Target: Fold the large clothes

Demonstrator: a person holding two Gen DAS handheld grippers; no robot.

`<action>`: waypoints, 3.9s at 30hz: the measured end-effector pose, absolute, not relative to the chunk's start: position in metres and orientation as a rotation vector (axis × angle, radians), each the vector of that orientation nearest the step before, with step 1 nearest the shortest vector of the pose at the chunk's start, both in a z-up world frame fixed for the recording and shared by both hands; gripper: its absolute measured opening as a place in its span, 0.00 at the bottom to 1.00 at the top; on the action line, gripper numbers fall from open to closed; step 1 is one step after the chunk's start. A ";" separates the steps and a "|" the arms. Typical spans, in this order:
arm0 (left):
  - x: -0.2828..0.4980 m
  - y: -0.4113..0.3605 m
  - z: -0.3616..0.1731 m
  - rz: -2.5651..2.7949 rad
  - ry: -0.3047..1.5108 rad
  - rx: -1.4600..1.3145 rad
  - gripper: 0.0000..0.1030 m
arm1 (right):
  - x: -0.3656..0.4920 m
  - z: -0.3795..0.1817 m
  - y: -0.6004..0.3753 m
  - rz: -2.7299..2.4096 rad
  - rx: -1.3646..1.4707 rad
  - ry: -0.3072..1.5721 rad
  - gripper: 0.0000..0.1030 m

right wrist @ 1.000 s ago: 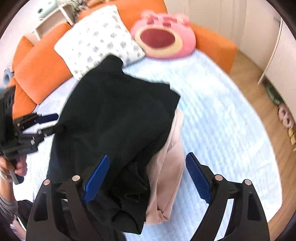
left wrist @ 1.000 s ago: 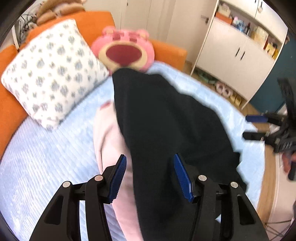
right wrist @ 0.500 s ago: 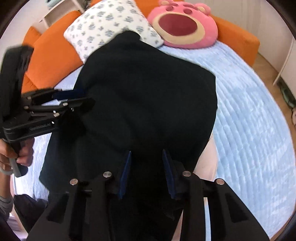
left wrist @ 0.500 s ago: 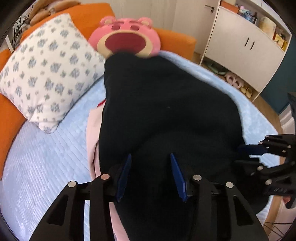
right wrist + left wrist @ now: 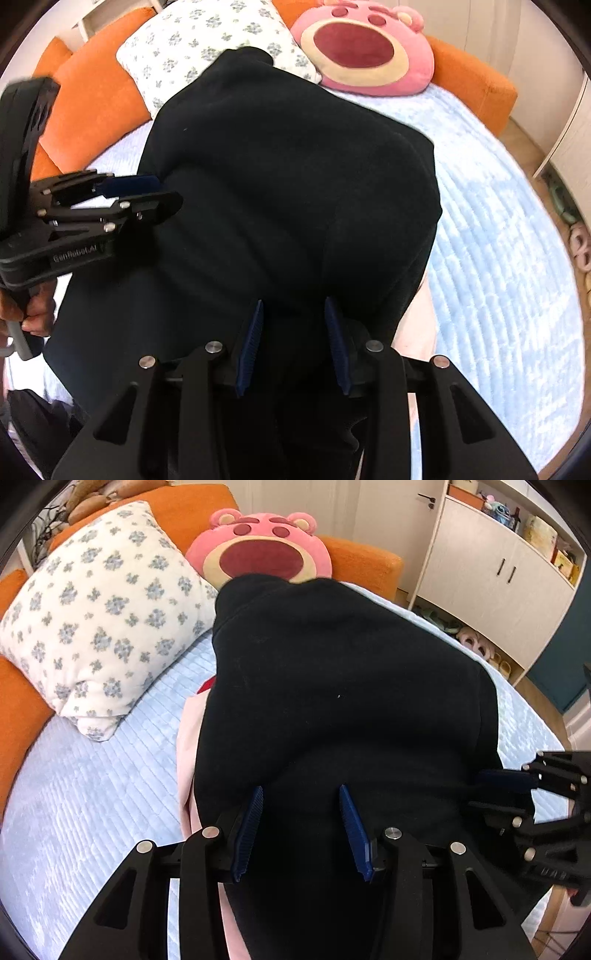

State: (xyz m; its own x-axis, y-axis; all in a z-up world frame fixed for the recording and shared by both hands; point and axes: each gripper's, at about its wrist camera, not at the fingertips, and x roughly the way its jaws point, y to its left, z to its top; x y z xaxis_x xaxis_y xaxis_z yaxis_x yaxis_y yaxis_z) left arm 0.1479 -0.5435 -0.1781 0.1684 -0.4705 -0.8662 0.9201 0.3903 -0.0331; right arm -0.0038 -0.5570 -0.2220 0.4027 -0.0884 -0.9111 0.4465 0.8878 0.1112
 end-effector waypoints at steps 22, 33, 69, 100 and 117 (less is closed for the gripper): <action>0.101 -0.451 -0.113 -0.936 0.769 0.419 0.97 | -0.049 -0.152 -0.464 -0.506 0.287 0.915 0.92; 0.088 -0.443 -0.118 -0.859 0.717 0.377 0.97 | -0.065 -0.156 -0.452 -0.584 0.319 0.808 0.92; 0.078 -0.462 -0.114 -0.827 0.665 0.340 0.97 | -0.072 -0.164 -0.457 -0.609 0.290 0.769 0.92; 0.082 -0.464 -0.116 -0.821 0.671 0.331 0.97 | -0.075 -0.160 -0.451 -0.621 0.269 0.717 0.92; 0.077 -0.462 -0.122 -0.840 0.675 0.343 0.97 | -0.074 -0.159 -0.452 -0.629 0.271 0.711 0.92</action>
